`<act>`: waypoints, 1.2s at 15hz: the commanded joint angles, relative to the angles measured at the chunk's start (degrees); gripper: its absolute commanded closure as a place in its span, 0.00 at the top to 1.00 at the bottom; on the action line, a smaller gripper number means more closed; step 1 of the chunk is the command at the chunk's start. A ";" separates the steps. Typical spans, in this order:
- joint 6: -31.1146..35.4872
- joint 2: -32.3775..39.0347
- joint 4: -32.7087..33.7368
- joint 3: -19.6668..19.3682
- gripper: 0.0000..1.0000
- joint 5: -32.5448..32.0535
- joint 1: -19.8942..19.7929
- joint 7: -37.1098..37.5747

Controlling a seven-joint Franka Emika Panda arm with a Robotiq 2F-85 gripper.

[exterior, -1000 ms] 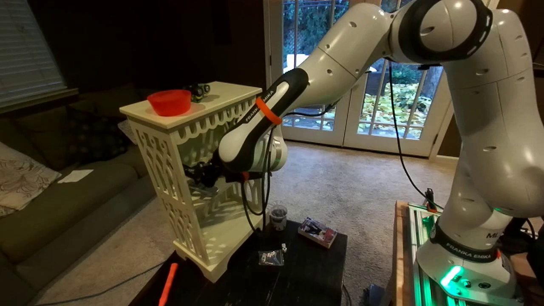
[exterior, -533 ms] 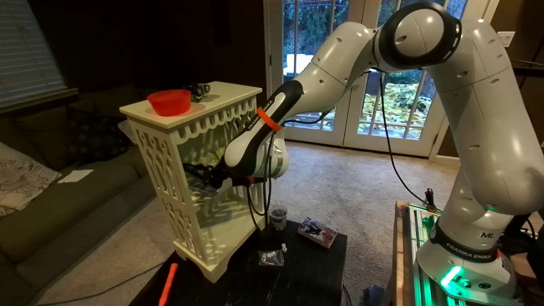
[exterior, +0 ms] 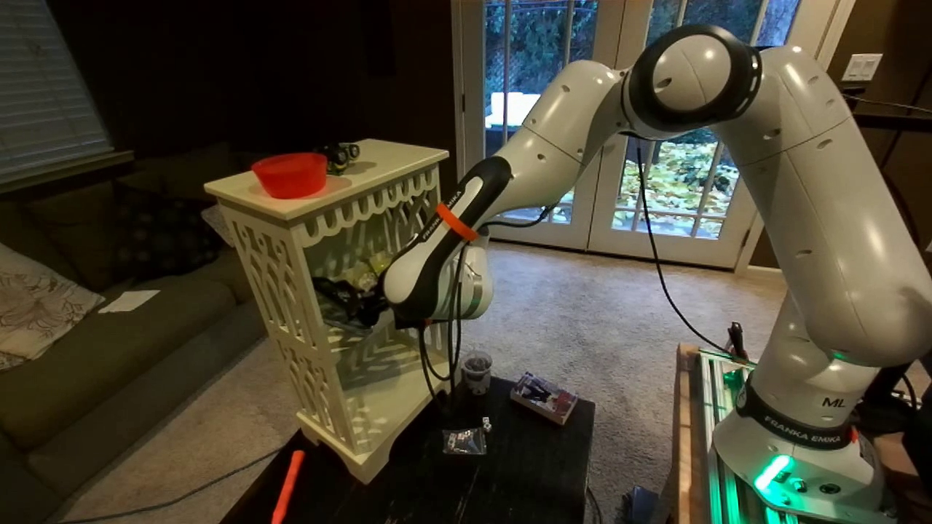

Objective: Put the remote control on the top shelf.

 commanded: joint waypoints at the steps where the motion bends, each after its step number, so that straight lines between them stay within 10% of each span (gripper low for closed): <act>1: 2.41 2.23 3.26 -0.73 0.31 -0.39 1.46 -0.32; 9: -0.59 2.53 5.97 -19.26 0.31 -10.36 15.86 13.94; 18: -3.85 2.65 6.80 -25.57 0.31 -7.55 22.66 12.04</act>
